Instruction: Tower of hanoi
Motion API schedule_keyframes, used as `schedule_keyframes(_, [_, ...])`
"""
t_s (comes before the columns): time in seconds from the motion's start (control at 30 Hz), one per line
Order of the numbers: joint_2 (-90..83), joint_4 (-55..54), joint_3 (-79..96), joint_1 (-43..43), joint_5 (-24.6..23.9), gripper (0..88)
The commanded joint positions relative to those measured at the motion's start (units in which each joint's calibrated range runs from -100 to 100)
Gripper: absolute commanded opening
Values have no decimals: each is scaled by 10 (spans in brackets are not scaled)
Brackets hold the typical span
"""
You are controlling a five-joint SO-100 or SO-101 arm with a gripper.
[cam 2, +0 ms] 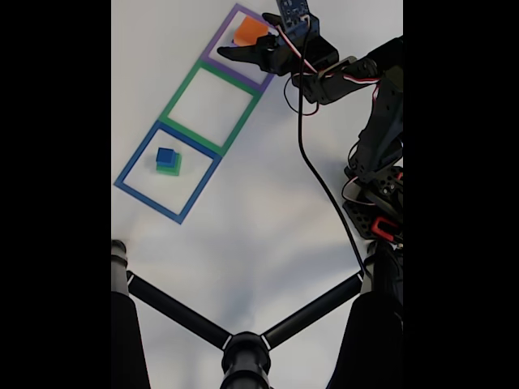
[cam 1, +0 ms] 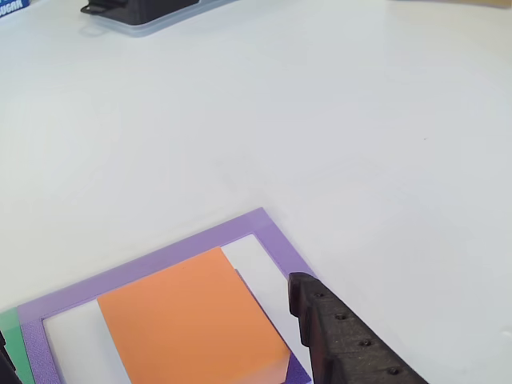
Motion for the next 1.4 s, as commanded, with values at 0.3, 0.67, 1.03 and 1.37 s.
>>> schedule_keyframes(0.3, [0, -21, -9, -10, 0, 433])
schedule_keyframes(0.67, [0, -31, 15, -9, 0, 419])
schedule_keyframes(1.03, [2, -34, 25, -12, 0, 310])
schedule_keyframes(1.37, [1, -34, 19, -30, 0, 222])
